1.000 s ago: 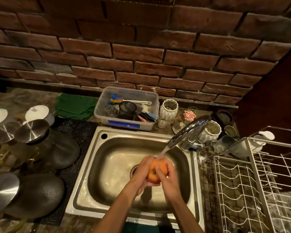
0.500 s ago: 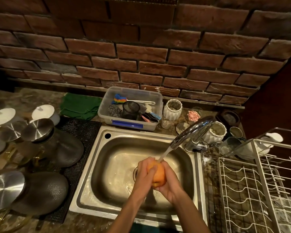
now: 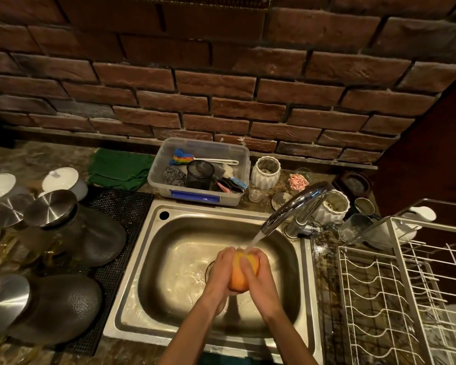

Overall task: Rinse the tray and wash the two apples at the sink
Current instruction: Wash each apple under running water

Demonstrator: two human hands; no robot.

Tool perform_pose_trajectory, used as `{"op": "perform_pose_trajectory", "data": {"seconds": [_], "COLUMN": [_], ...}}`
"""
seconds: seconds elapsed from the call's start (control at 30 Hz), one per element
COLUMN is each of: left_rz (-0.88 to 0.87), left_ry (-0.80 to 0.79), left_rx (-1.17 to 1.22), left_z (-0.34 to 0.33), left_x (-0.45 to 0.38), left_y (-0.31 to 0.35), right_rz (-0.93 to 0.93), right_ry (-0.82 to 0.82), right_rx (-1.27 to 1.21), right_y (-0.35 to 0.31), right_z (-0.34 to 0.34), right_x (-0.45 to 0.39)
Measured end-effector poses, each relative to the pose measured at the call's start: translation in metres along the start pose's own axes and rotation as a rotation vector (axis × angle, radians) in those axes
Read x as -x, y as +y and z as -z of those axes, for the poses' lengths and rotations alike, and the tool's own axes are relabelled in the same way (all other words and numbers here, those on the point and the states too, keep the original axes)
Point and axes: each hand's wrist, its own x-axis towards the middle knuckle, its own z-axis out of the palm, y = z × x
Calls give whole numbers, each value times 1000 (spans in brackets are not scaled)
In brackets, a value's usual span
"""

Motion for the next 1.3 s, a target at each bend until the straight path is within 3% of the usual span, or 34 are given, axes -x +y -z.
{"op": "perform_pose_trajectory", "data": {"seconds": [0.13, 0.23, 0.4, 0.57, 0.7, 0.8, 0.97, 1.07, 1.17, 1.3], "left_rz": [135, 91, -59, -212, -301, -307, -255, -162, -1, 327], "left_ry": [-125, -90, 39, 3, -54, -38, 161, 195, 158, -29], "left_rx": [126, 98, -62, -260, -389, -398, -269, -216, -160, 105], "left_z": [3, 1, -6, 2, 7, 9, -1, -7, -3, 13], "left_x": [8, 6, -2, -5, -6, -7, -5, -6, -11, -4], "left_y": [5, 4, -2, -6, -8, -13, -19, -18, -12, -6], "right_rz": [127, 124, -81, -228, -445, -554, -428, -156, -10, 85], "right_ry": [-3, 47, 122, 112, -12, -90, 16, 27, -18, -15], "right_rx": [100, 61, -118, -235, -421, -421, -181, 82, 190, 253], "right_y": [4, 4, -2, -8, -14, -15, -12, -4, 1, 13], "right_z": [4, 2, -7, -6, 5, 11, -3, -3, -5, -8], "right_x": [7, 6, -3, -13, -14, -15, -13, -8, 3, 12]}}
